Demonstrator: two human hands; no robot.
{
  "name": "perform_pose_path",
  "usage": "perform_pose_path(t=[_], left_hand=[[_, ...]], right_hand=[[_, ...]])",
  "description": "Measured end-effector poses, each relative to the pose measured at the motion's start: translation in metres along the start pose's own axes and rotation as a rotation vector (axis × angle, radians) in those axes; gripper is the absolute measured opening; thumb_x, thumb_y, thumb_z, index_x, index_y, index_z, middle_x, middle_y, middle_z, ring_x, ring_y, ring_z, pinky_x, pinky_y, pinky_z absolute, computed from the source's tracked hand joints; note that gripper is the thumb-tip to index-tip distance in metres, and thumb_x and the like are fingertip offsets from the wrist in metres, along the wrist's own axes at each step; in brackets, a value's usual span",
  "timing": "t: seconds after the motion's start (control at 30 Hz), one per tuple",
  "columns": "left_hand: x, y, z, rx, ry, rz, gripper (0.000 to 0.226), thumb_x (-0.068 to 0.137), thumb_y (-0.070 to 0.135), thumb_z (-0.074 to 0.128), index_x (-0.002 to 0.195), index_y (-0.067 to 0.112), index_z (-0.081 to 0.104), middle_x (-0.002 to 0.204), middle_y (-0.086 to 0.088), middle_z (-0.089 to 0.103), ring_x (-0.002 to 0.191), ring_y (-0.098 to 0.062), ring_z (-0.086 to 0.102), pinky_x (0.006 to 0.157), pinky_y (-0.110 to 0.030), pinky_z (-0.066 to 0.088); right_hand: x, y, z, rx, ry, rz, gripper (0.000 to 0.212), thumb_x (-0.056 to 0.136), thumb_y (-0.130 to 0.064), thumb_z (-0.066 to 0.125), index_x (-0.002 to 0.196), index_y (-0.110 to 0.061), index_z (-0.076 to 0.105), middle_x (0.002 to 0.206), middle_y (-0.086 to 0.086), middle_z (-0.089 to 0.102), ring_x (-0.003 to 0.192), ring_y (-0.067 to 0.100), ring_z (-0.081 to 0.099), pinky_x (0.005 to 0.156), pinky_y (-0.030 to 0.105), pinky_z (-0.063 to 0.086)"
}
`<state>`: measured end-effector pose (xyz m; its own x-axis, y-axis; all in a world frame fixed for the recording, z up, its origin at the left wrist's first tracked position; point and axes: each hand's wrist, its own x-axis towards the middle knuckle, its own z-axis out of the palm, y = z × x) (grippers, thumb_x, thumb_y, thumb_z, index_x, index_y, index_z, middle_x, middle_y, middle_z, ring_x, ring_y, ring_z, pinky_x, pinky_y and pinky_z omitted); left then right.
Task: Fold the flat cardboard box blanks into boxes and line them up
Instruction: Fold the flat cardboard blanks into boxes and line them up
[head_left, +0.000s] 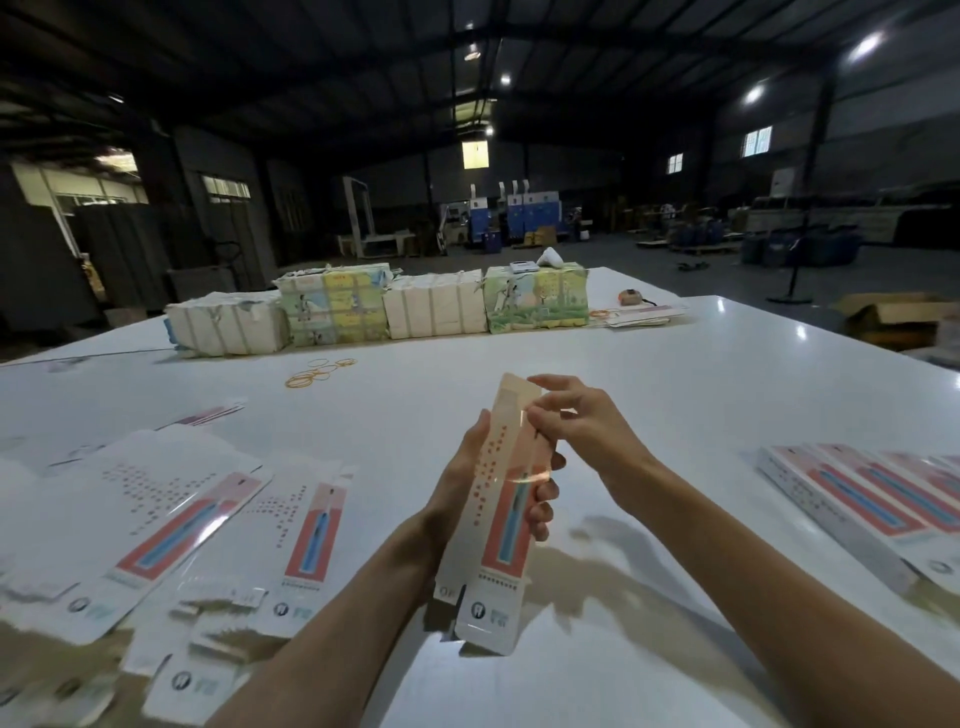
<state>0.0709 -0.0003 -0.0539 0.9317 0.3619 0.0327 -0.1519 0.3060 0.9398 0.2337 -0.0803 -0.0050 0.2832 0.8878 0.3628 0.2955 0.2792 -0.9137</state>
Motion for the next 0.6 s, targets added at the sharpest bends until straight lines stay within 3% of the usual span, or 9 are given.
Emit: perform_pose_path(t=[0.07, 0.17, 0.37, 0.43, 0.53, 0.6], left_hand=[[-0.001, 0.0, 0.003, 0.014, -0.022, -0.008, 0.081, 0.095, 0.079, 0.028, 0.121, 0.007, 0.054, 0.09, -0.01, 0.066, 0.072, -0.021, 0.065, 0.074, -0.034, 0.058], [0.0, -0.003, 0.007, -0.019, -0.056, -0.038, 0.075, 0.095, 0.077, 0.033, 0.118, 0.008, 0.051, 0.085, -0.008, 0.063, 0.067, -0.019, 0.064, 0.071, -0.032, 0.057], [0.002, -0.003, 0.011, -0.055, -0.098, -0.043, 0.072, 0.085, 0.076, 0.063, 0.114, 0.012, 0.049, 0.078, -0.006, 0.061, 0.062, -0.015, 0.061, 0.066, -0.028, 0.057], [0.001, -0.002, 0.011, -0.102, -0.049, -0.054, 0.078, 0.087, 0.078, 0.056, 0.124, 0.01, 0.048, 0.086, -0.009, 0.063, 0.069, -0.017, 0.063, 0.071, -0.03, 0.058], [0.0, -0.003, 0.01, -0.092, 0.022, -0.076, 0.091, 0.091, 0.083, 0.043, 0.136, 0.005, 0.054, 0.109, -0.015, 0.072, 0.092, -0.028, 0.073, 0.086, -0.042, 0.061], [0.0, -0.005, 0.015, -0.079, 0.06, -0.13, 0.093, 0.091, 0.086, 0.04, 0.136, 0.007, 0.059, 0.116, -0.016, 0.073, 0.098, -0.033, 0.073, 0.093, -0.048, 0.059]], right_hand=[[-0.002, -0.002, -0.003, 0.082, -0.044, 0.031, 0.023, 0.101, -0.011, 0.067, 0.084, -0.003, 0.081, 0.135, -0.006, 0.061, 0.094, 0.015, 0.069, 0.07, 0.032, 0.06], [-0.003, -0.001, -0.007, 0.137, -0.104, 0.049, 0.025, 0.101, -0.011, 0.066, 0.09, 0.007, 0.078, 0.137, -0.002, 0.062, 0.093, 0.024, 0.068, 0.068, 0.035, 0.056], [-0.005, 0.003, -0.004, 0.312, -0.194, 0.042, 0.037, 0.1, -0.019, 0.064, 0.102, 0.017, 0.071, 0.138, 0.007, 0.062, 0.096, 0.017, 0.064, 0.068, 0.022, 0.051], [-0.004, 0.006, -0.003, 0.293, -0.147, 0.045, 0.034, 0.101, -0.019, 0.064, 0.1, 0.013, 0.074, 0.135, 0.008, 0.063, 0.089, 0.017, 0.064, 0.07, 0.026, 0.052], [-0.001, 0.01, -0.004, 0.121, 0.034, 0.028, 0.025, 0.101, -0.022, 0.067, 0.099, 0.0, 0.08, 0.132, 0.002, 0.064, 0.11, 0.024, 0.068, 0.092, 0.038, 0.059], [0.002, 0.013, -0.003, 0.071, 0.128, 0.02, 0.023, 0.101, -0.024, 0.067, 0.1, -0.005, 0.08, 0.13, -0.002, 0.063, 0.116, 0.025, 0.067, 0.094, 0.038, 0.06]])
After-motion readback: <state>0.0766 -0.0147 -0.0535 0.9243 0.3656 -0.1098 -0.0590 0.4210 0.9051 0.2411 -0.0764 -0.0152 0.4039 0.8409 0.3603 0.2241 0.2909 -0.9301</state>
